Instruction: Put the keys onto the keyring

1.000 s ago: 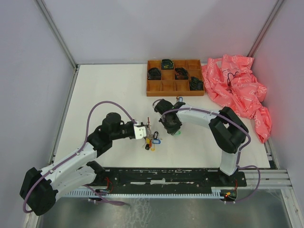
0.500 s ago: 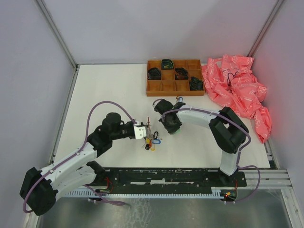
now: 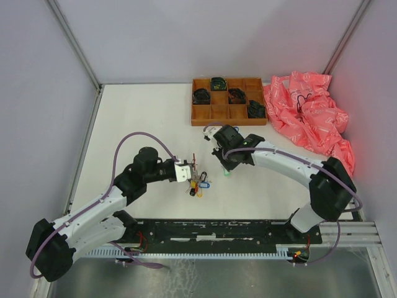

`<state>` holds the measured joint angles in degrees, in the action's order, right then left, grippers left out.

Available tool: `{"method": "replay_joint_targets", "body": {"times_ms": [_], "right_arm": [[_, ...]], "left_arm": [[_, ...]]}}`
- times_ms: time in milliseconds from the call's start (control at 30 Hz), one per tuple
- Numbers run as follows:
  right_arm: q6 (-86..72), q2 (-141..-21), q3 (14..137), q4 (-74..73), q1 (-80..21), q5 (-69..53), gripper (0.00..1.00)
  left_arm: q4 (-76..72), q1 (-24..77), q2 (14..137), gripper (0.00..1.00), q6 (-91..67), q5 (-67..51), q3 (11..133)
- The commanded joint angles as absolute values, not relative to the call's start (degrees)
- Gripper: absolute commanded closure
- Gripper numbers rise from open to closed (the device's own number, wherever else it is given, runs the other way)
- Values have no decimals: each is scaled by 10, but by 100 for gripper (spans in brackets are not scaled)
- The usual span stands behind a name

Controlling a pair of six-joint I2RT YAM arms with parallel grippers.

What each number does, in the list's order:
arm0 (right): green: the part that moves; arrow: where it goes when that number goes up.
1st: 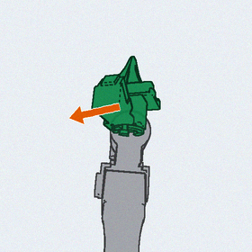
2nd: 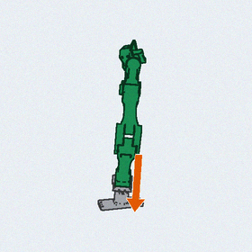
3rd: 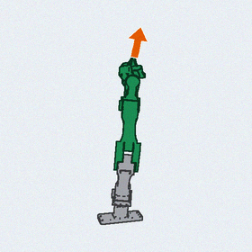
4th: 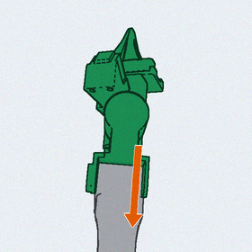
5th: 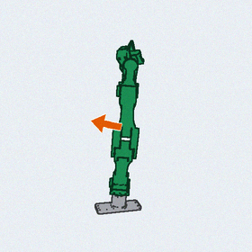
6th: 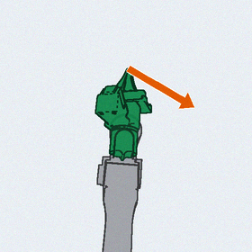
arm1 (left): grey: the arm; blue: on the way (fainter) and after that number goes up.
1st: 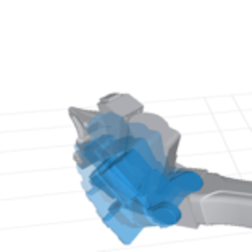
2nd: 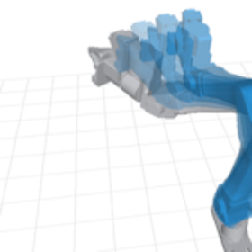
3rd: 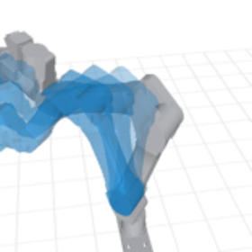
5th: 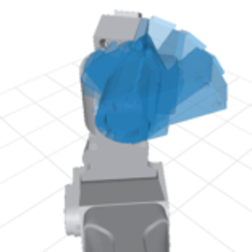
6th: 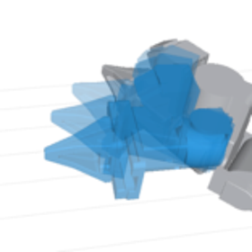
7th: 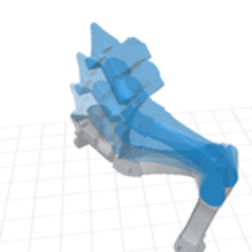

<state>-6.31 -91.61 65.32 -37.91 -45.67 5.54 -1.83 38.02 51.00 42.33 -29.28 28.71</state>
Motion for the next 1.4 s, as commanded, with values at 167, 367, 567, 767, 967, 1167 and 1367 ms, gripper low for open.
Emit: {"method": "replay_joint_targets", "body": {"times_ms": [167, 367, 567, 767, 967, 1167, 1367], "right_arm": [[55, -795, 599, -290, -457, -70, 99], [101, -742, 573, -242, -467, -140, 99], [172, -698, 546, -191, -503, -142, 99], [259, -672, 516, -151, -538, -130, 99], [315, -669, 502, -116, -570, -113, 99], [338, -690, 509, -108, -594, -74, 99], [347, -703, 512, -109, -606, -63, 99]], "left_arm": [[-35, 383, 511, 97, 422, -331, 313], [-29, 383, 514, 97, 432, -351, 313], [-22, 383, 519, 97, 447, -372, 313], [-16, 383, 520, 97, 458, -381, 313], [-15, 383, 517, 97, 462, -390, 312], [-15, 383, 512, 97, 463, -395, 312], [-21, 384, 508, 97, 461, -399, 309]]}}
